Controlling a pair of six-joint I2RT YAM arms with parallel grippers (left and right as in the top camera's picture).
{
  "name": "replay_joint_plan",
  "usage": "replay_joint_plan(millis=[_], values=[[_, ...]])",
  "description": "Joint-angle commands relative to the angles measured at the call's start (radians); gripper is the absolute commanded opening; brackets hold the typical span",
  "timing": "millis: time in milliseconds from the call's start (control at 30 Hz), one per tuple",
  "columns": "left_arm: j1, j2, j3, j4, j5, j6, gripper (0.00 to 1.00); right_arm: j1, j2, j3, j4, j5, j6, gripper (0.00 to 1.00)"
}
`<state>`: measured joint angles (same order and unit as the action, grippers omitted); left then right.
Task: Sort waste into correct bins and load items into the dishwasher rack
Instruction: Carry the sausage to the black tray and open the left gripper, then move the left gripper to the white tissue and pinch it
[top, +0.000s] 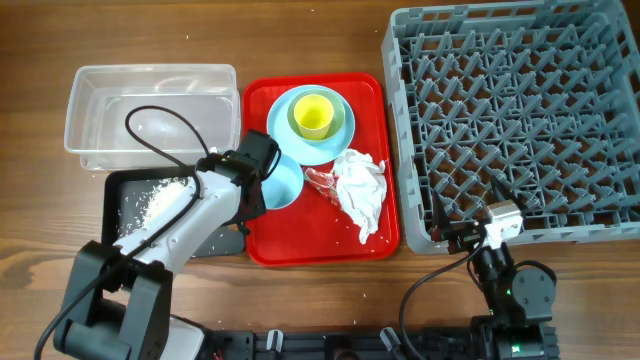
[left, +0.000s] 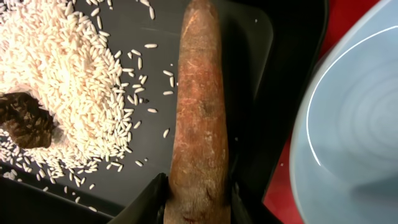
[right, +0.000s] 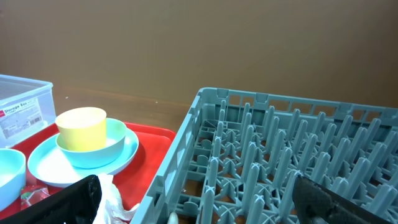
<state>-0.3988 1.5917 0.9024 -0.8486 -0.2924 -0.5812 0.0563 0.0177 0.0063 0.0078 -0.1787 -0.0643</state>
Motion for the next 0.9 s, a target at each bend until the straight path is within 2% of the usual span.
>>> replay_joint_plan(millis=[0,167,533,600,733,800,867], values=[[0.005,0.007,-0.003,0.000,-0.013,0.002,0.34,0.006,-0.001,-0.001,0.006,0.001,0.012,1.00],[0.005,0.000,0.000,-0.011,-0.013,0.003,0.41,0.006,-0.001,-0.001,0.006,0.001,0.012,1.00],[0.003,-0.179,0.084,-0.121,0.002,0.002,0.40,0.006,-0.001,-0.001,0.006,0.001,0.012,1.00],[0.002,-0.257,0.110,-0.120,0.120,0.001,0.40,0.006,-0.001,-0.001,0.006,0.001,0.012,1.00],[-0.003,-0.345,0.109,-0.016,0.477,-0.007,0.40,0.006,-0.001,-0.001,0.006,0.001,0.012,1.00],[-0.023,-0.348,0.109,0.036,0.538,-0.011,0.40,0.006,-0.001,-0.001,0.006,0.001,0.012,1.00],[-0.056,-0.337,0.109,0.074,0.537,-0.047,0.41,0.006,-0.001,-0.001,0.006,0.001,0.012,1.00]])
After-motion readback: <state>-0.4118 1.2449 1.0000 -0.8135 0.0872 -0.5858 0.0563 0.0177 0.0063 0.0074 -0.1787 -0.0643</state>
